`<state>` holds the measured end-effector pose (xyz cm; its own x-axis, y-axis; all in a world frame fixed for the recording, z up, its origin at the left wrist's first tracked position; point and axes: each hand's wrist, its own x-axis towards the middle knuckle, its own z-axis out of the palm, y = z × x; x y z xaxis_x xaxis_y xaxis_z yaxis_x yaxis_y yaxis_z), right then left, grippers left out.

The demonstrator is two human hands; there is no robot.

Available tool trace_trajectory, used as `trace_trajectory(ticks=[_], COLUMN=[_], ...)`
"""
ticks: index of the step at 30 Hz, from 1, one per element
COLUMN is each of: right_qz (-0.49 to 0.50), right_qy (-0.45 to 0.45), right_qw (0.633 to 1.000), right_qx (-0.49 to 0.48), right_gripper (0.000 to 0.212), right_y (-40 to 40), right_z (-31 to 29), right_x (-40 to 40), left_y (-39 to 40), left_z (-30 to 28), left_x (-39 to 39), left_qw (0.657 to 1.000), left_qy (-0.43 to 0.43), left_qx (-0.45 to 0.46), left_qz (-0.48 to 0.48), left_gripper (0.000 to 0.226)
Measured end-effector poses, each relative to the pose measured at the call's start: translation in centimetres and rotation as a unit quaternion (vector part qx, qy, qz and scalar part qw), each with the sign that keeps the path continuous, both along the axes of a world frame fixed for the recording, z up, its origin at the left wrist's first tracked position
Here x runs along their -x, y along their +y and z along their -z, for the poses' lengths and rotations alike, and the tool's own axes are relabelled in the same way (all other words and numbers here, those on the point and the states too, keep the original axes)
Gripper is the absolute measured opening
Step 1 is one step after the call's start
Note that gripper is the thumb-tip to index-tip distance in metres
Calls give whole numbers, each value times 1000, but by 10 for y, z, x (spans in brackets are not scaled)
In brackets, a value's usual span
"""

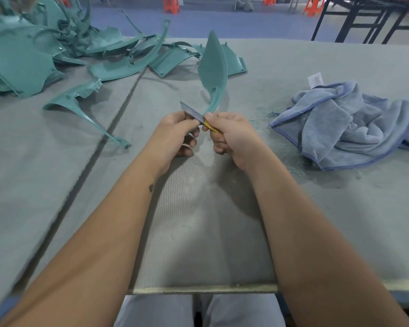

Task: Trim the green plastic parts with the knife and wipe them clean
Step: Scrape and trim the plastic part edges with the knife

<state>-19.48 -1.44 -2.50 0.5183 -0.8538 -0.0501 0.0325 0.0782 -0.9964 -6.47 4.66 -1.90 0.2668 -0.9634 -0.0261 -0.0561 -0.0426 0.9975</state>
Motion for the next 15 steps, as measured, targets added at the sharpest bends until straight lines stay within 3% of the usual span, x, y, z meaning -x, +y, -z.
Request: trace_trajectory(ticks=[2,9,15], right_qz=[-1,-21,-13], right_qy=[-17,-31,-9], right_qw=[1000,999,1000], right_qx=[4,19,15], right_gripper=[34,32,35], right_y=[-1,0,2], right_z=[2,2,-1], right_x=[0,1,1], left_y=[0,1,0], left_z=[0,-4,-5], left_x=[-1,-3,2], left_qw=[1000,981,968], left_qy=[2,193,249], left_qx=[16,31,-15], left_qz=[-24,0,36], left_gripper=[18,26,26])
